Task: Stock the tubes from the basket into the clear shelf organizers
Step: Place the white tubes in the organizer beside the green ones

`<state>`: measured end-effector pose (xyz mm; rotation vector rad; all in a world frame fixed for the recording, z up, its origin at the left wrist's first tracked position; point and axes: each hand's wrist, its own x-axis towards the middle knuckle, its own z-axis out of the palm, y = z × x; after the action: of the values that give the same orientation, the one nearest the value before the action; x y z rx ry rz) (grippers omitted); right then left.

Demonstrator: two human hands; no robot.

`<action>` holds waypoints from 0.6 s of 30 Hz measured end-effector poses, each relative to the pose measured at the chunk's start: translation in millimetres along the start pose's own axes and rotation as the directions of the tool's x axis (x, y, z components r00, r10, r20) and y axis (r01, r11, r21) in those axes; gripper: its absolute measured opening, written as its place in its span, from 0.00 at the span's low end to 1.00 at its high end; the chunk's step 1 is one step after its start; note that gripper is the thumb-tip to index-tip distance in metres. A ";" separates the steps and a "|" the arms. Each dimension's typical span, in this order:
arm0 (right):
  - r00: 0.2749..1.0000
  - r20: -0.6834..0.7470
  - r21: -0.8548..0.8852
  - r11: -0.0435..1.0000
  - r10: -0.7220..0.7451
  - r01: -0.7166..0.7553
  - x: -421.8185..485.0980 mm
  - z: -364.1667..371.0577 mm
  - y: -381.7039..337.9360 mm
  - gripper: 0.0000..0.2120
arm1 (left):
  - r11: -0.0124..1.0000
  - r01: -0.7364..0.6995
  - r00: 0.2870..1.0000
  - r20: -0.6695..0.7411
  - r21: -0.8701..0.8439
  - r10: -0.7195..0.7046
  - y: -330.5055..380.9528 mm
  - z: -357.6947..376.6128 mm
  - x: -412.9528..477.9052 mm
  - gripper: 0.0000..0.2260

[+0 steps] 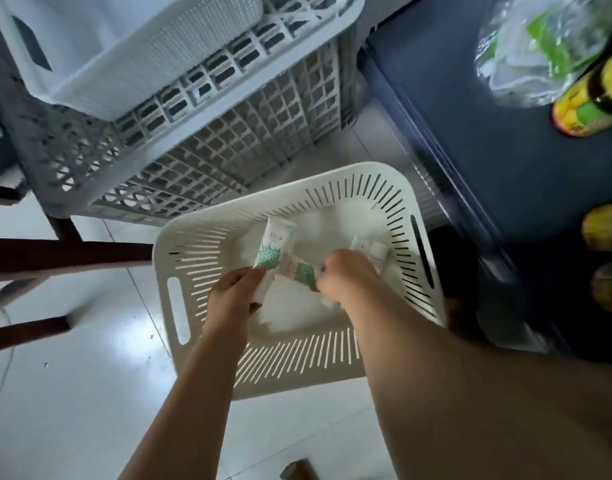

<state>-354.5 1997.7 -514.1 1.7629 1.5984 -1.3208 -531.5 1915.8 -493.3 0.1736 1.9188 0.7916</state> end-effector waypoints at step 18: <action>0.745 -0.667 0.742 0.118 0.025 0.660 -244.6 -113.4 1.4 0.07 | 0.790 -0.388 0.758 0.323 -0.476 0.567 119.1 48.8 -202.6 0.05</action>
<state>-285.1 1959.5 -256.3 2.8116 1.5069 -2.7722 -418.7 1939.7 -282.8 0.5873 1.2421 1.3339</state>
